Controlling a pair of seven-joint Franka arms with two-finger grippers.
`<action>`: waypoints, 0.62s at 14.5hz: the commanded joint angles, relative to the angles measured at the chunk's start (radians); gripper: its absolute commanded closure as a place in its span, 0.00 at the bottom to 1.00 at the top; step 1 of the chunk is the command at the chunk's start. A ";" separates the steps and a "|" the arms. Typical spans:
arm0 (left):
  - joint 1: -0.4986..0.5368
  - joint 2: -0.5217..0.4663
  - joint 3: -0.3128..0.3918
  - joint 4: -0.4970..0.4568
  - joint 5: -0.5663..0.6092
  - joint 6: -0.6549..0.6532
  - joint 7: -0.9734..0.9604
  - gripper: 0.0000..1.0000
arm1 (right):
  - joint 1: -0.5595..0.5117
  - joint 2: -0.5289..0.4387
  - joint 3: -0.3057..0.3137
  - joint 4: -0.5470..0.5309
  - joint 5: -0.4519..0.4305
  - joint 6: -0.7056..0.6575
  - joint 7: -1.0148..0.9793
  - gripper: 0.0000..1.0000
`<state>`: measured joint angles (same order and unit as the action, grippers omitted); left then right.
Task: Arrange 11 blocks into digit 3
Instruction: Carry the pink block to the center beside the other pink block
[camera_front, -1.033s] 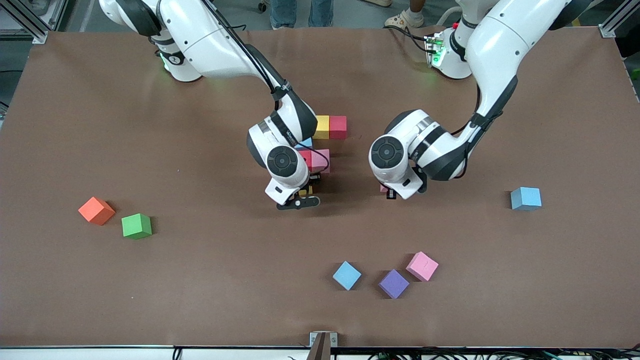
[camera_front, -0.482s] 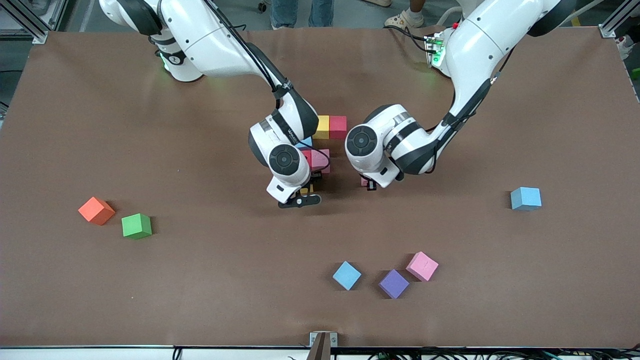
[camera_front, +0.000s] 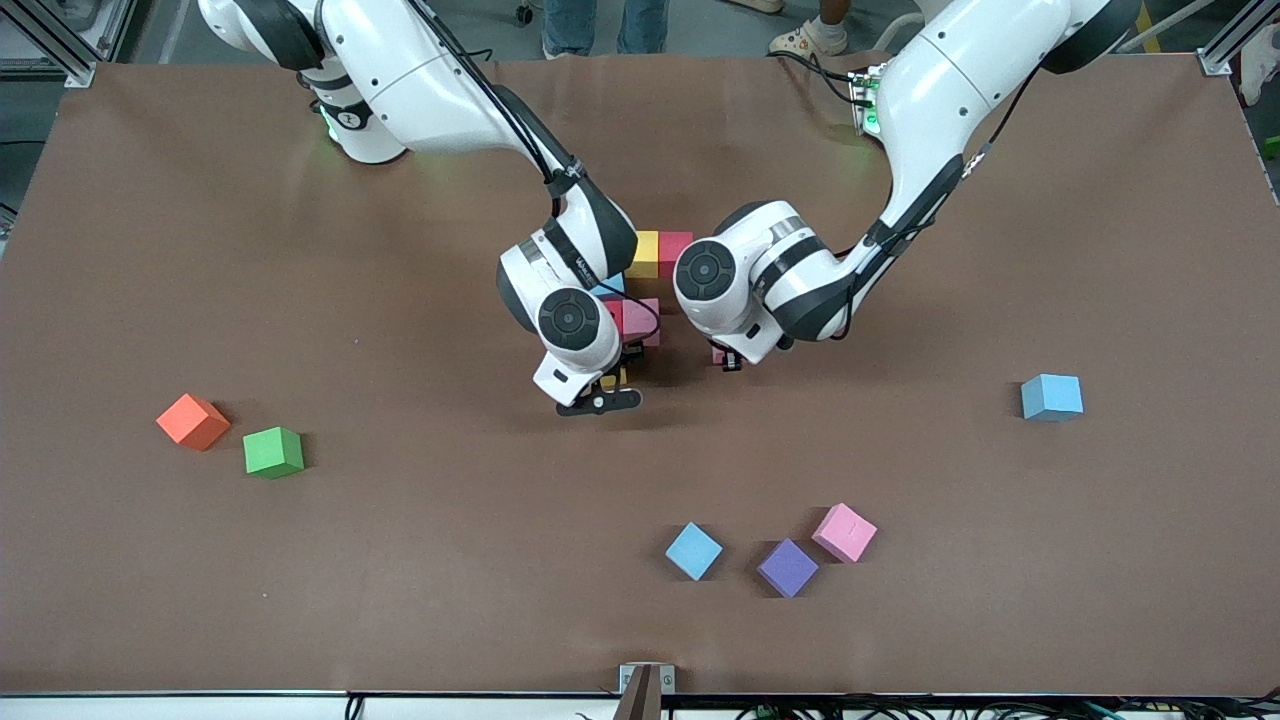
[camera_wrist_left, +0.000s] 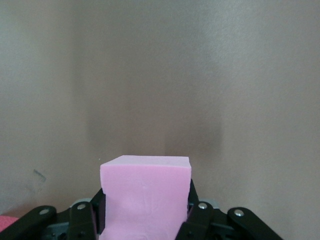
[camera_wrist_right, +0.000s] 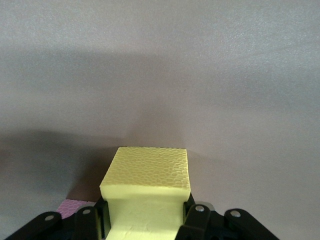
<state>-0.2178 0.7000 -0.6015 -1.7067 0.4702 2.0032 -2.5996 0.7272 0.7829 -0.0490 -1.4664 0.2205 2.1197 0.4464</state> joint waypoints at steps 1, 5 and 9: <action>-0.014 -0.010 0.000 -0.007 -0.012 0.005 -0.033 0.91 | 0.015 -0.025 -0.005 -0.071 0.020 0.008 0.005 0.54; -0.022 -0.010 0.000 -0.007 -0.012 0.005 -0.046 0.91 | 0.017 -0.025 -0.005 -0.077 0.020 0.009 0.005 0.53; -0.037 -0.008 0.000 -0.010 -0.012 0.005 -0.066 0.91 | 0.017 -0.027 -0.005 -0.081 0.020 0.009 0.005 0.52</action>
<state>-0.2471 0.7001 -0.6018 -1.7076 0.4702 2.0032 -2.6421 0.7288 0.7768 -0.0486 -1.4772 0.2205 2.1217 0.4463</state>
